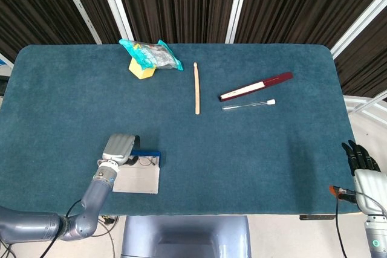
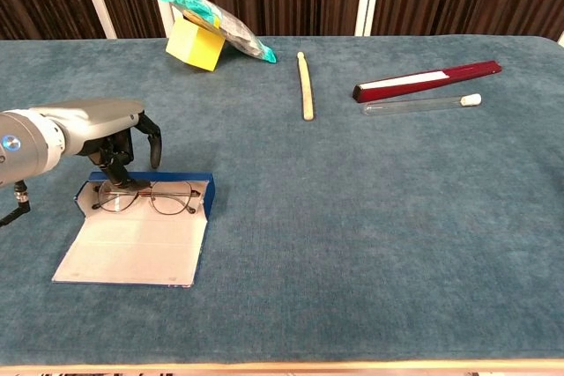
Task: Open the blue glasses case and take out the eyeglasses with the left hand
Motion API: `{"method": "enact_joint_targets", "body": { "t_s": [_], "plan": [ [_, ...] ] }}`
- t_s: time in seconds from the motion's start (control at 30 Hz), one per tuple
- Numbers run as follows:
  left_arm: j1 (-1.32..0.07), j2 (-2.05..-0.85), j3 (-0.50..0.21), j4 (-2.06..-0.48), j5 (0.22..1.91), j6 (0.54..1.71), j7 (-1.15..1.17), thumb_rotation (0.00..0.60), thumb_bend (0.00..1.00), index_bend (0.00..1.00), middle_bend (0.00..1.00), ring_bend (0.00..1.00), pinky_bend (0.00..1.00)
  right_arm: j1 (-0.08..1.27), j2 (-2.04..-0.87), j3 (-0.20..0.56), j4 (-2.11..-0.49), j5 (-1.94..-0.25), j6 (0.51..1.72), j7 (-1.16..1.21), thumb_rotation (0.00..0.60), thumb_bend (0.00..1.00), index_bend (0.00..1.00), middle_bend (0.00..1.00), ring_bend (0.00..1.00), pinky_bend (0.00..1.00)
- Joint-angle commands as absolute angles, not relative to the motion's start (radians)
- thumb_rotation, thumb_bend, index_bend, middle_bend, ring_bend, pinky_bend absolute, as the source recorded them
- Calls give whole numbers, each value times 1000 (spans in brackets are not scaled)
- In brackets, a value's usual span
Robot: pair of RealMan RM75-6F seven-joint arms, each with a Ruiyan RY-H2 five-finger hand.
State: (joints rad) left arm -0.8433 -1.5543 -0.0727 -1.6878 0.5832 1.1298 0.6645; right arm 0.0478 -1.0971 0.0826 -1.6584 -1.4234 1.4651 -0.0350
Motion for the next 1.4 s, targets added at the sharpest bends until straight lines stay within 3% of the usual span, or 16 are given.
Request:
{"method": "enact_joint_targets", "body": {
  "t_s": [0.03,0.4,1.1,1.4],
  "plan": [
    [-843,-1557,-73,-1685,582,1126,667,600,293,473,1000,948,990,48,-1097,83,-1659,-1423,1465,-34,600,178,0,0,0,179],
    [-839,-1563,-79,-1678,579,1118,671,600,344,525,1000,950,992,47,-1098,83,-1658,-1424,1467,-35,600,178,0,0,0,179],
    [-824,-1531,-131,-1638,617,1148,642,600,349,560,1000,952,995,47,-1097,83,-1658,-1422,1466,-35,600,179,0,0,0,179],
    [-800,-1502,-96,-1552,666,1156,653,600,350,564,1000,952,995,47,-1097,84,-1659,-1419,1466,-36,600,179,0,0,0,179]
  ]
}}
